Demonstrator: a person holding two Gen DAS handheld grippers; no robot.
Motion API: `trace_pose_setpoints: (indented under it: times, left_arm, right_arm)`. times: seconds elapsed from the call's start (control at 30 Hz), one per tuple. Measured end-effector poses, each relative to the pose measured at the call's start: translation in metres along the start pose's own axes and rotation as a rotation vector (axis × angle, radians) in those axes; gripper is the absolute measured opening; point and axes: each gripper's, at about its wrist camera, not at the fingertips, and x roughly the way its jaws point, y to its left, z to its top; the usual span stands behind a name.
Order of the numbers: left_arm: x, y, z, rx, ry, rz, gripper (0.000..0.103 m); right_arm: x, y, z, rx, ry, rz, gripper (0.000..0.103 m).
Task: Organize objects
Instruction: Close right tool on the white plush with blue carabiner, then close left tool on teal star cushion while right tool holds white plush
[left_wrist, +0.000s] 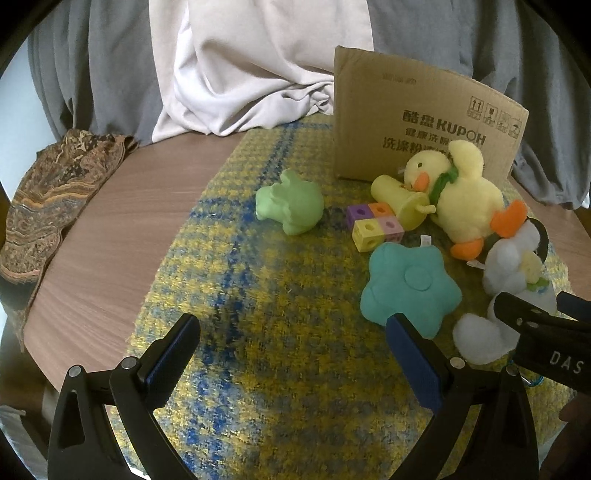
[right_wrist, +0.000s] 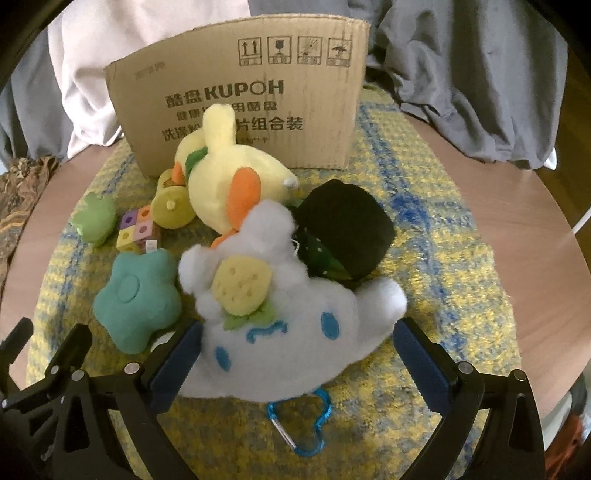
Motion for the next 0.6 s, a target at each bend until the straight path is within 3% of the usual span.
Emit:
trace_pose_setpoints:
  times: [0.2, 0.43, 0.6]
  left_arm:
    - [0.002, -0.002, 0.0, 0.003, 0.007, -0.01, 0.102]
    - [-0.002, -0.012, 0.0, 0.019, 0.006, -0.041, 0.102]
    - [-0.007, -0.021, 0.004, 0.036, -0.004, -0.065, 0.102]
  right_arm:
    - [0.015, -0.001, -0.003, 0.02, 0.042, 0.033, 0.102]
    - [0.005, -0.003, -0.008, 0.01, 0.007, 0.065, 0.082]
    - [-0.003, -0.012, -0.011, 0.025, 0.001, 0.074, 0.081]
